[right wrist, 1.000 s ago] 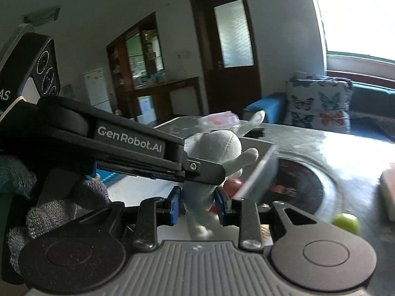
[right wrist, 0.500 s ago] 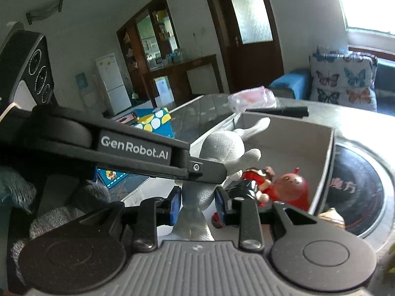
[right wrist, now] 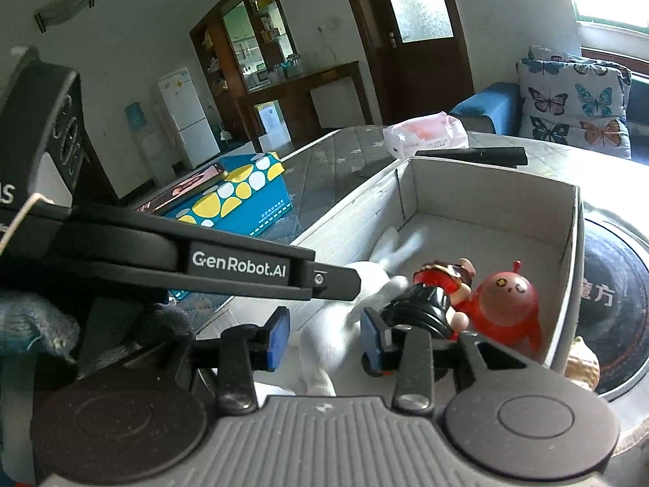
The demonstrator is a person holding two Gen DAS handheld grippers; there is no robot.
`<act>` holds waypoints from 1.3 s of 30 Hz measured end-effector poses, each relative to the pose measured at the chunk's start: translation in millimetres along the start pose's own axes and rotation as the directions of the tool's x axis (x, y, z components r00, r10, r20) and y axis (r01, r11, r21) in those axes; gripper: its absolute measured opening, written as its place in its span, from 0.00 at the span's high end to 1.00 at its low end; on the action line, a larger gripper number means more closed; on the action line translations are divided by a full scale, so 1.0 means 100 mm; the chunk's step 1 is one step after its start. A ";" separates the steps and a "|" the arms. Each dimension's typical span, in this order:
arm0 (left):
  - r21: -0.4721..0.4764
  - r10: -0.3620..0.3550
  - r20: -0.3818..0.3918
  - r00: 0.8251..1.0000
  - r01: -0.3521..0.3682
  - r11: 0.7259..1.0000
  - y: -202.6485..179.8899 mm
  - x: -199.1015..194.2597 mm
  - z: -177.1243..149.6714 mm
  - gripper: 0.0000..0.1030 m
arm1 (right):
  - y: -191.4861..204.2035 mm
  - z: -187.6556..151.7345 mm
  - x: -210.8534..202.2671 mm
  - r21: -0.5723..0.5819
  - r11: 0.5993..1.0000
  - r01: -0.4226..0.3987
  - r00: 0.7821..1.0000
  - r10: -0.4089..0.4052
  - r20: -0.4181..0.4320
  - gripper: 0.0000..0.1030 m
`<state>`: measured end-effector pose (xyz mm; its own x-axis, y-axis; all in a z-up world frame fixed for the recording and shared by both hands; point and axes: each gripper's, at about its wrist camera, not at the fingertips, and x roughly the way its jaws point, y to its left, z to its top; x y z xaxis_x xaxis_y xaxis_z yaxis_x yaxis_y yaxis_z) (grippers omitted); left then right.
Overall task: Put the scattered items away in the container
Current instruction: 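Carry the white bunny with the left gripper and lower it into the box, then open the left gripper to release the bunny and withdraw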
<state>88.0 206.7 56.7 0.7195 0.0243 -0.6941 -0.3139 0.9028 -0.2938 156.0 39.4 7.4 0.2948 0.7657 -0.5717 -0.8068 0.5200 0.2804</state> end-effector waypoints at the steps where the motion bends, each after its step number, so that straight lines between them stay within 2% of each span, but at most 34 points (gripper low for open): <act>1: -0.005 -0.002 0.000 1.000 0.002 1.000 0.01 0.00 0.00 0.70 | 0.00 0.00 -0.02 -0.001 1.000 0.001 1.000 -0.001 0.003 0.61; 5: -0.030 -0.021 0.005 1.000 0.021 0.999 0.02 -0.06 -0.01 0.70 | -0.02 -0.01 -0.11 -0.001 1.000 0.005 1.000 -0.005 0.019 0.60; 8: -0.036 -0.039 0.017 0.999 0.039 0.999 -0.02 -0.12 -0.02 0.70 | -0.01 -0.03 -0.21 -0.008 1.000 0.014 0.999 -0.014 0.036 0.52; 14: -0.052 -0.071 0.037 0.997 0.073 0.996 -0.11 -0.23 -0.07 0.70 | -0.01 -0.09 -0.48 -0.045 0.998 0.041 0.997 -0.037 0.074 0.51; 18: -0.052 -0.107 0.041 0.993 0.109 0.993 -0.22 -0.30 -0.12 0.70 | -0.04 -0.16 -0.69 -0.054 0.997 0.057 0.994 -0.051 0.092 0.45; 29: -0.027 -0.200 0.025 0.980 0.201 0.979 -0.61 -0.36 -0.32 0.70 | -0.23 -0.56 -1.16 -0.053 0.987 0.153 0.985 -0.147 0.095 0.45; 39: -0.006 -0.260 -0.019 0.965 0.260 0.966 -0.95 -0.27 -0.46 0.70 | -0.56 -0.75 -1.36 0.034 0.974 0.226 0.970 -0.228 0.086 0.45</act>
<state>70.1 100.4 73.6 0.7645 -0.2192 -0.6062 -0.1198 0.8757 -0.4678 122.3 -122.2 11.6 0.5139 0.6570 -0.5517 -0.7019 0.6917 0.1699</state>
